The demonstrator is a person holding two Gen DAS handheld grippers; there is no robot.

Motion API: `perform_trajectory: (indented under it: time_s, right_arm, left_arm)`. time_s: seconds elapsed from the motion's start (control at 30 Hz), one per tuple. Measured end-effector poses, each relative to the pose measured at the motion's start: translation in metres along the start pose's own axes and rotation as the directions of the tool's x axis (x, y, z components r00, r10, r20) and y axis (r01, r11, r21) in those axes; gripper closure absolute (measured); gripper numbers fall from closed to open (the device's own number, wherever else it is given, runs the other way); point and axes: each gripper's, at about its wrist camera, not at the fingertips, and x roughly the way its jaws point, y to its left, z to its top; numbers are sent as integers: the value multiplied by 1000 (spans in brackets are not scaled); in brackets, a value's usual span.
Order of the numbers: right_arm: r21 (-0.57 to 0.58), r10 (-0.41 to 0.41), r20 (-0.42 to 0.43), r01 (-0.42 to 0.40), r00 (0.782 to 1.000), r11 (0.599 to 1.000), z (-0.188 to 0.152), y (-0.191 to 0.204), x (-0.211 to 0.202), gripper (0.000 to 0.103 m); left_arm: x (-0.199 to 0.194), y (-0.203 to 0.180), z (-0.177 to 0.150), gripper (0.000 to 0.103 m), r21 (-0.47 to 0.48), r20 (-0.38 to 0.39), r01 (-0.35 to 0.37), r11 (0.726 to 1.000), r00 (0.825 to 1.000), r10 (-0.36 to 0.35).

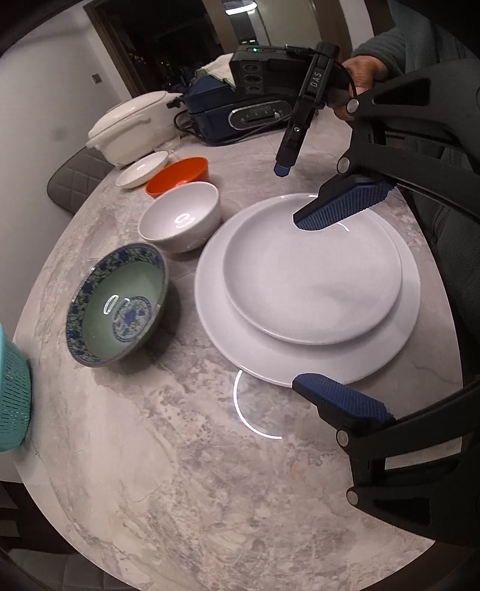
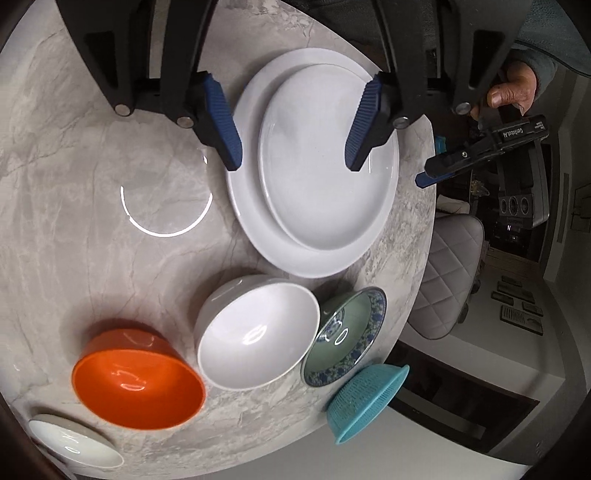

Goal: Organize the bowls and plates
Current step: 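Open both grippers and withdraw from the stacked plates, then move both grippers to the small white plate beside the rice cooker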

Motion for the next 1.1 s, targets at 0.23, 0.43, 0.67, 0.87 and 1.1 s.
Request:
perform_trajectory:
  time_s: [0.23,0.43,0.67,0.87,1.1]
  right_arm:
    - [100,-33,138,19,990,995,43,-37,-63,38]
    - [239,-375,303,311,876,920,125,-82,-145,30]
    - [469,-503,369,311,782,827,213,-131,-162,21]
    - [479,-596,341,410,727,776,237,-128,-141,19]
    - [452,-490,260,344,832,823,248,-142,-96,27]
  left_arm:
    - [-26,-51,96,23,118,91,118,986,987,-129]
    - [-4,-126,213,13,261,99,196,945,969,-228]
    - [79,-259,354,13,506,17,191,841,973,-232]
    - [196,-328,418,14,617,-132,175,768,984,-118]
    - [294,-339,426,15,666,-236,152,730,972,13]
